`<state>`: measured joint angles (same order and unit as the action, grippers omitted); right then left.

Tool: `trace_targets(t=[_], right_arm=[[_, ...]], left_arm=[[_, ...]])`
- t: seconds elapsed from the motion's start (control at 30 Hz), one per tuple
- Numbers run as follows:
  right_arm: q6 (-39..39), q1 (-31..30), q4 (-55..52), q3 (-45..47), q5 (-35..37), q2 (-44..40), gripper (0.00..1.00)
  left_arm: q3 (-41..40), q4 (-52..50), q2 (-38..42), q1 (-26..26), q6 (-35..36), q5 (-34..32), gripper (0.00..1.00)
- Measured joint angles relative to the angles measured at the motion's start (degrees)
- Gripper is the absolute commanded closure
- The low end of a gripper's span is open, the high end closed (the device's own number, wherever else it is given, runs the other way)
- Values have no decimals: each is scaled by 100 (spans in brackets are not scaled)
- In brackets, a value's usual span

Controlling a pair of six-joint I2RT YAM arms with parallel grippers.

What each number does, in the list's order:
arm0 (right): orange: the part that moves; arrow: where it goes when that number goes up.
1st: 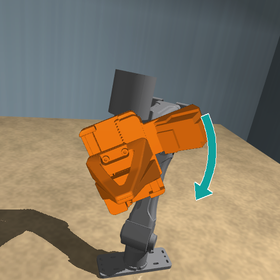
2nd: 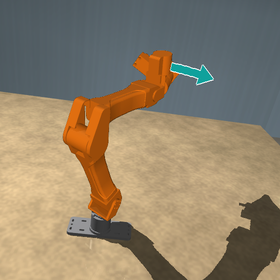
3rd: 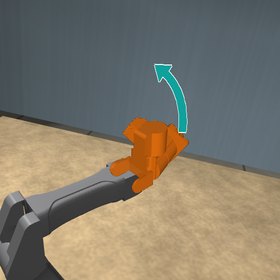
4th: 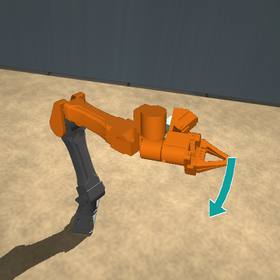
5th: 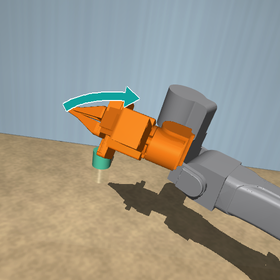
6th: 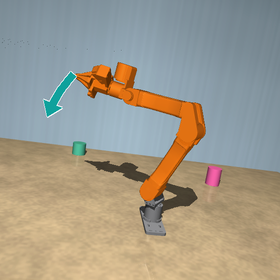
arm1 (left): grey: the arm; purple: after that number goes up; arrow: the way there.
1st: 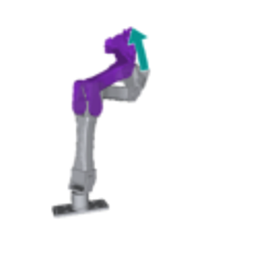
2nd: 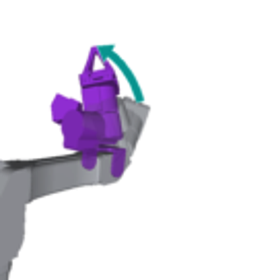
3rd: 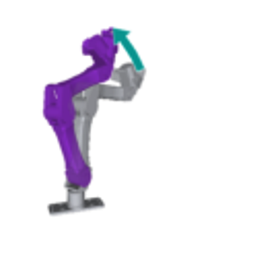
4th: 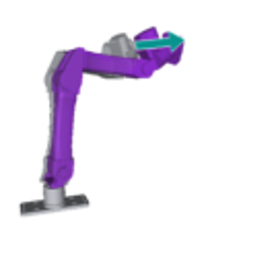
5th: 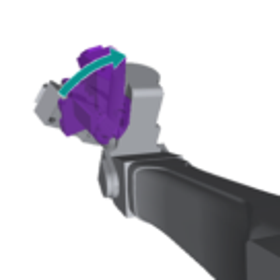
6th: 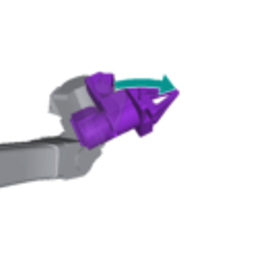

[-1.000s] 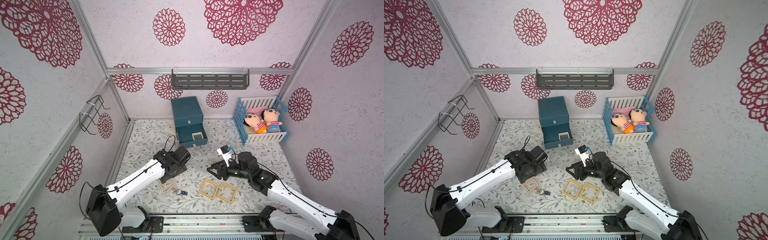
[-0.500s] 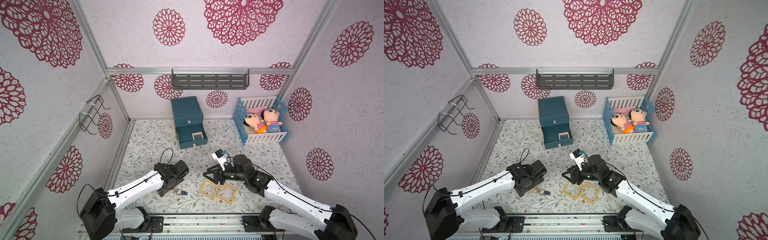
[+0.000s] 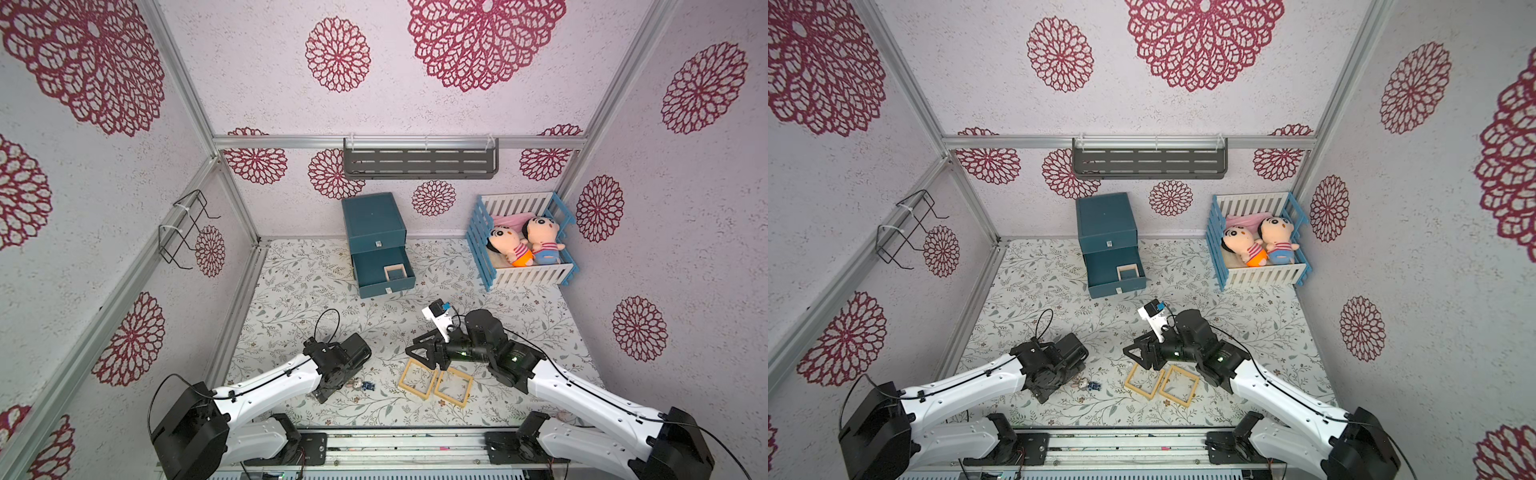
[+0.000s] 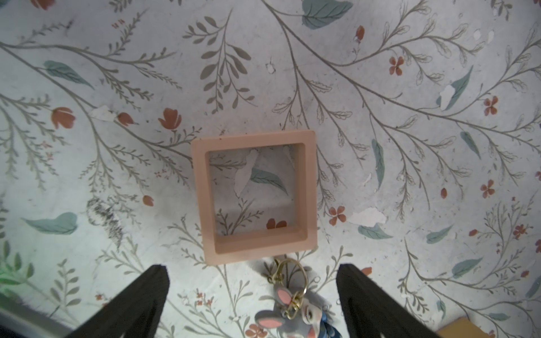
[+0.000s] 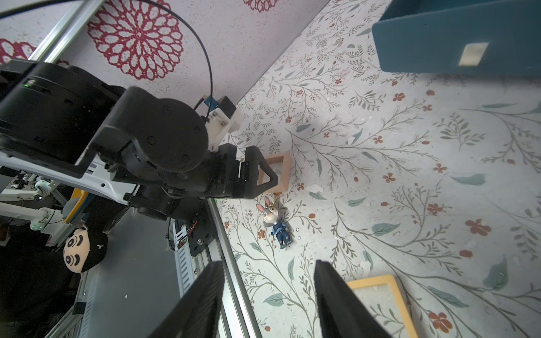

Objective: Place the brooch boxes into the drawer by color
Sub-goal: Pick up the brooch box from the center of the board.

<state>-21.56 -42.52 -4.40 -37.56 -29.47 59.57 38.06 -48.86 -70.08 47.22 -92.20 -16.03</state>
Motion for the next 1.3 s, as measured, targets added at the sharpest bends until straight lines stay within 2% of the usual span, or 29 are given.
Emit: trace_targets(t=[0.4,0.83,1.3], right_arm=[[0,0,-2,-7,-39,35,44],[0,0,0,-7,-39,35,44],[0,0,0,-7,-39,35,44]], left_arm=[[-149,319,-94,-101,24,4,3],[-254,638,-262,-522,291,92,3],[-267,835,-658,-599,420,219,1]])
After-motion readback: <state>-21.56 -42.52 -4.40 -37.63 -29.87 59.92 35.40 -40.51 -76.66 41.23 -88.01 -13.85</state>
